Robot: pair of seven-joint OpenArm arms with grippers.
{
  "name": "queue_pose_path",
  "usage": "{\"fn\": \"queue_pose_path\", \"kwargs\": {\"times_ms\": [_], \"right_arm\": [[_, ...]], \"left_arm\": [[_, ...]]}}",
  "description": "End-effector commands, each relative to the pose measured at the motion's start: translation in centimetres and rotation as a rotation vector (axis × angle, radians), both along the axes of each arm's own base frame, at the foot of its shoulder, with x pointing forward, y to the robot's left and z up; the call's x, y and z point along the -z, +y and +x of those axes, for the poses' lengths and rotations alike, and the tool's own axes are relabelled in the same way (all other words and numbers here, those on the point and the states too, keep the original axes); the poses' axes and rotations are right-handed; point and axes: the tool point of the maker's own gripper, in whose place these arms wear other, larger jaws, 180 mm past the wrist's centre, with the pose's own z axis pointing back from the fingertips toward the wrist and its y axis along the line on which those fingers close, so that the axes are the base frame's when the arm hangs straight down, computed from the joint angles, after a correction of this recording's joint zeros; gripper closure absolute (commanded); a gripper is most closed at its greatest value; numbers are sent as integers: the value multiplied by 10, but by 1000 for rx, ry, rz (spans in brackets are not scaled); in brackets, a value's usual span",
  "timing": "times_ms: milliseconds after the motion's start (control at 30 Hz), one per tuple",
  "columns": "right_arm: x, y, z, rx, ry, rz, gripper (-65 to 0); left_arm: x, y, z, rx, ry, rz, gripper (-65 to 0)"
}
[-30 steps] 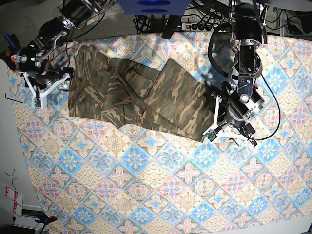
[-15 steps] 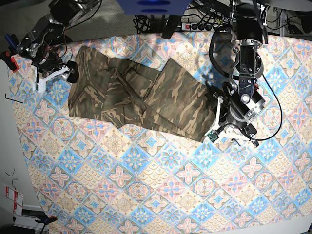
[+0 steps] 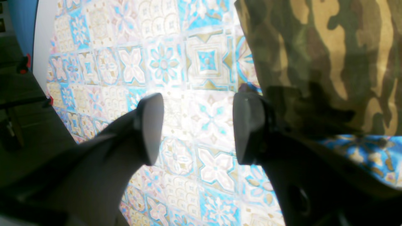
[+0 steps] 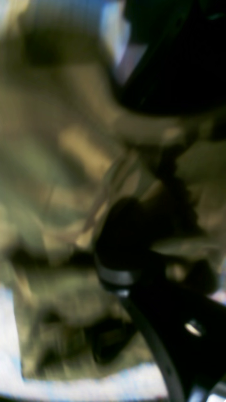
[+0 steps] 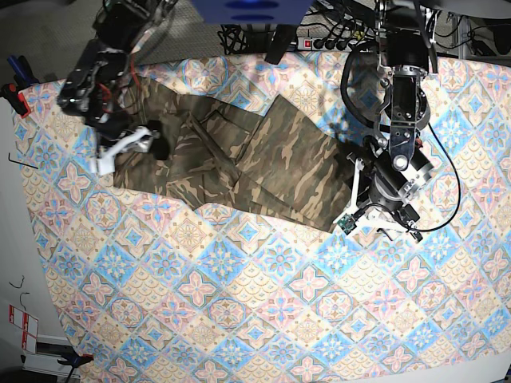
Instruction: Fold the T-shirt properly
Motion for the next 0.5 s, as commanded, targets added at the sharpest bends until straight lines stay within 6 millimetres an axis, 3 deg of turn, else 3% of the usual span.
{"fn": "queue_pose_path", "kwargs": {"times_ms": [0, 100, 300, 367, 467], "right_arm": [[21, 17, -35, -100, 158, -17, -487], [21, 41, -32, -159, 151, 5, -484], [20, 40, -31, -167, 151, -2, -478], [20, 40, -31, -167, 149, -3, -425], [21, 38, -33, -169, 155, -9, -294]], "left_arm": [[-12, 2, 8, -5, -42, 0, -351], [-12, 2, 9, -4, -43, -1, -351], [-8, 3, 6, -6, -29, 3, -351], [10, 12, 2, -16, 28, 21, -350], [49, 24, -12, -40, 156, 33, -350]]}}
